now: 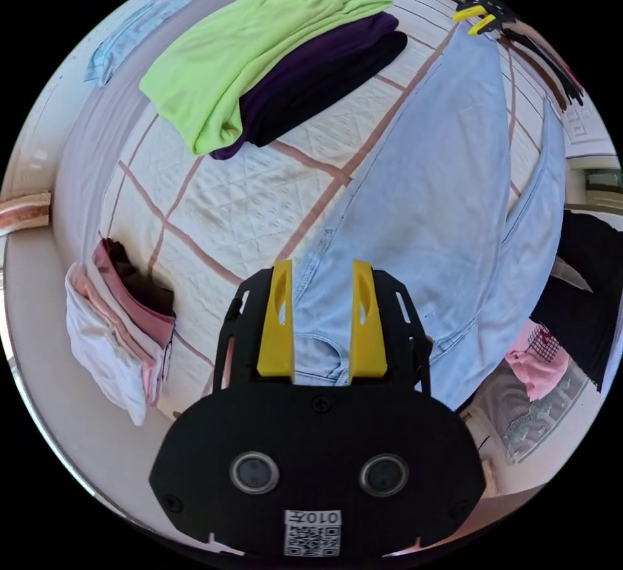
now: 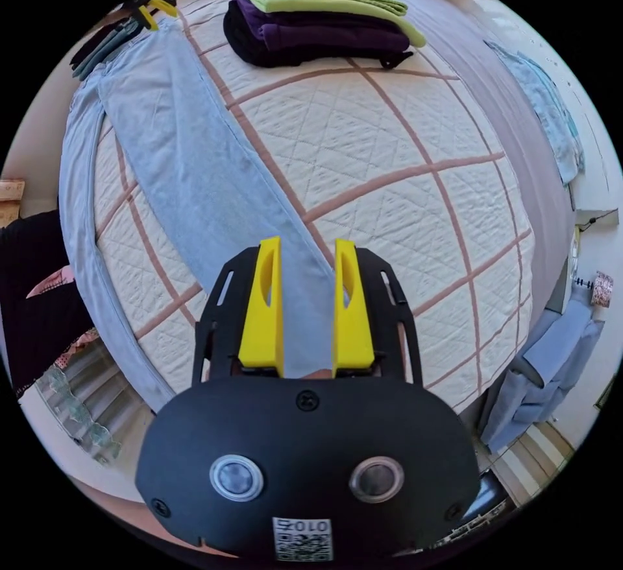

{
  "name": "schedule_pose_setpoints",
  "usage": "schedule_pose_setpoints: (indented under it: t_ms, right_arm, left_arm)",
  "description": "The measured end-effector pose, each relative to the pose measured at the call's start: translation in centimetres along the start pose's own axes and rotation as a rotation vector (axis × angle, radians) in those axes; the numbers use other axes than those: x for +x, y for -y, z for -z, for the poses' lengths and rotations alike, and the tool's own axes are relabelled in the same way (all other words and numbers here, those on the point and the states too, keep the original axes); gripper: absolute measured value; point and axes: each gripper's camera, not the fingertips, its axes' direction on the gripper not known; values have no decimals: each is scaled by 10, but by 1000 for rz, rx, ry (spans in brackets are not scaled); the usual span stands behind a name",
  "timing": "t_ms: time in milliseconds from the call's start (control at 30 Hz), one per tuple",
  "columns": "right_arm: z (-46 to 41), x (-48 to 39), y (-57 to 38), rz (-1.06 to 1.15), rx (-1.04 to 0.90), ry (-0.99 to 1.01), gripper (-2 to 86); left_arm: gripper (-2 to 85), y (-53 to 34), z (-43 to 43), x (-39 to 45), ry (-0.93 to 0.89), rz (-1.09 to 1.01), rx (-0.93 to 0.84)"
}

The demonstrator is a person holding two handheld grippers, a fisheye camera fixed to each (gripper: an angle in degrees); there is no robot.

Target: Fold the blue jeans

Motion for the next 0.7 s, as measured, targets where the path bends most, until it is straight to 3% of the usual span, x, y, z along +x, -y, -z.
schedule_pose_setpoints:
  t_ms: [400,700]
  right_arm:
    - [-62,39,1,194,-182,54,103]
    - [-96,45,-8,157,-166,30,52]
  left_arm:
    - [143,21,-15,-23,-105,-100,-138]
    - [125,23,-3,-14,-79,-132,-170]
